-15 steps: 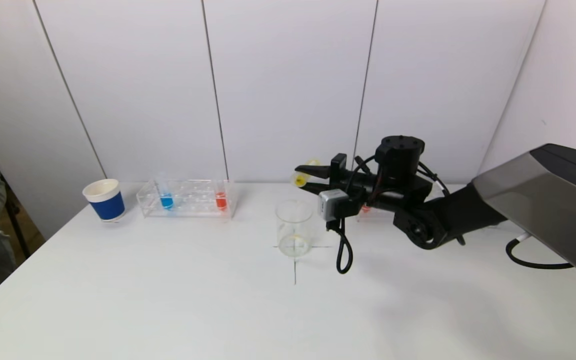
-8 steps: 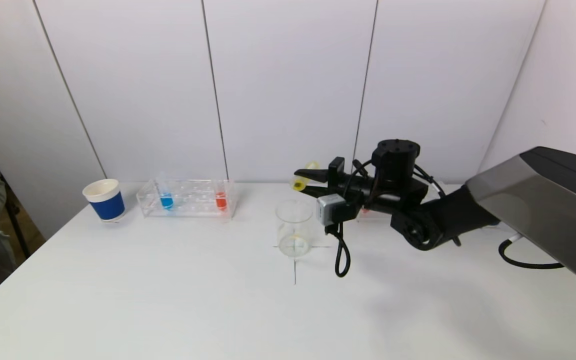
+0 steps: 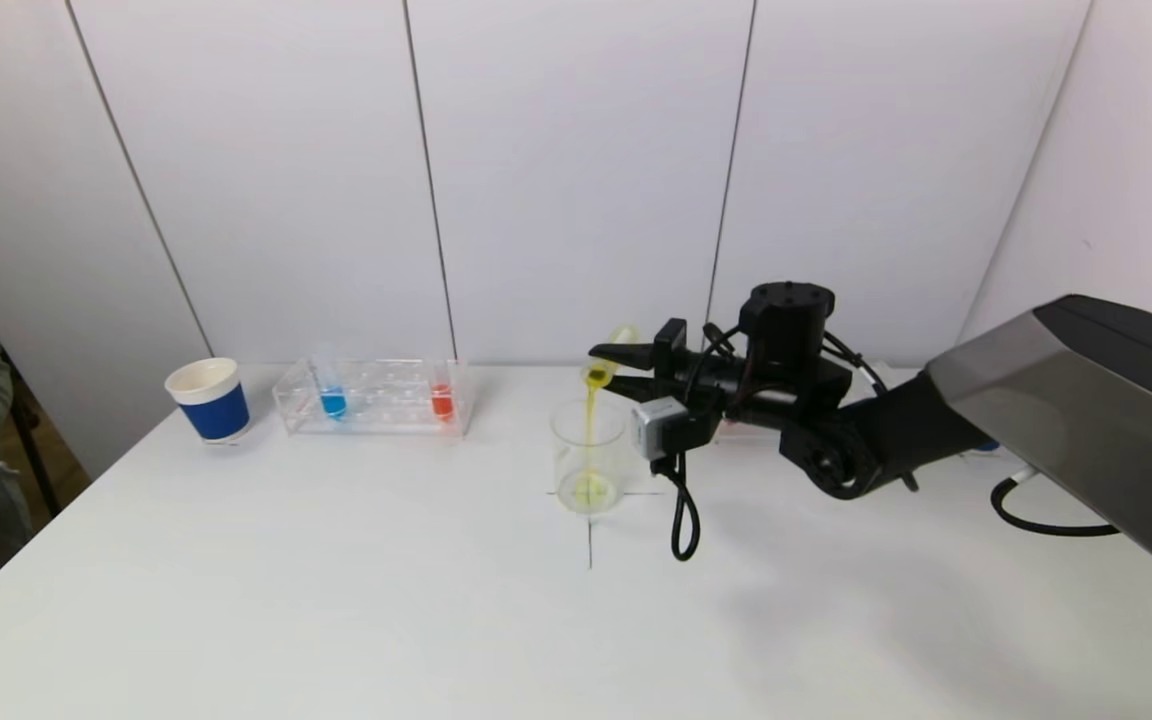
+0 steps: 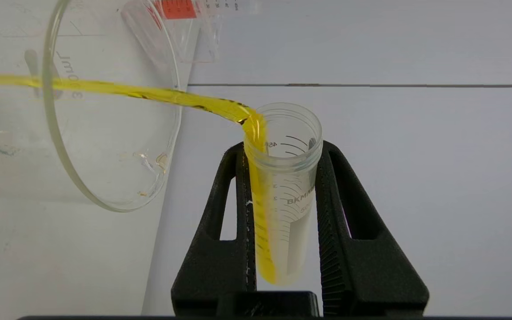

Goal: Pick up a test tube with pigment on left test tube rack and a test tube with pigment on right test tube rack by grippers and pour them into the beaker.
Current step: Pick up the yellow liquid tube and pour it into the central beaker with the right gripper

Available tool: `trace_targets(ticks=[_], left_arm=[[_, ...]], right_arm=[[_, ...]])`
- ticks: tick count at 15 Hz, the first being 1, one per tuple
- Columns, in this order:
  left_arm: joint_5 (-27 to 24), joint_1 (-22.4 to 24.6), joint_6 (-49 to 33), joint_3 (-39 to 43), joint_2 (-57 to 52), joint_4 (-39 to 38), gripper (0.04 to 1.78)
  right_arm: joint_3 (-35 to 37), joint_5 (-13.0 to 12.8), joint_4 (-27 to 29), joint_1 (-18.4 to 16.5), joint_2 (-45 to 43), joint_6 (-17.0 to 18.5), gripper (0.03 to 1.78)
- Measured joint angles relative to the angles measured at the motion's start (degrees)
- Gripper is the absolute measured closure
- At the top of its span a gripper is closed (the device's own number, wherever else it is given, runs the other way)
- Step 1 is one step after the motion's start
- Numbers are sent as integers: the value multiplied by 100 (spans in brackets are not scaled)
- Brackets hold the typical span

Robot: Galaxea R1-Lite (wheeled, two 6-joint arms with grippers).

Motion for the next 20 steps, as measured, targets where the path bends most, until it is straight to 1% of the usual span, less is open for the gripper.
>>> trace_targets(ticks=[8,14,17,20], left_arm=[[-2,0,0,0,0,-2,5],[-2,0,0,0,0,-2,5],[-2,0,-2,0,0,-2,5],[0,0,-2,0,0,0,5]], right_arm=[[-17,-27,94,-41,-52,-299,135],[-30,-35,94,-45,-118,-411,135],[-52,-39,195,-48,-162,-560,135],[-79,-99,223,-69,-176,-670,135]])
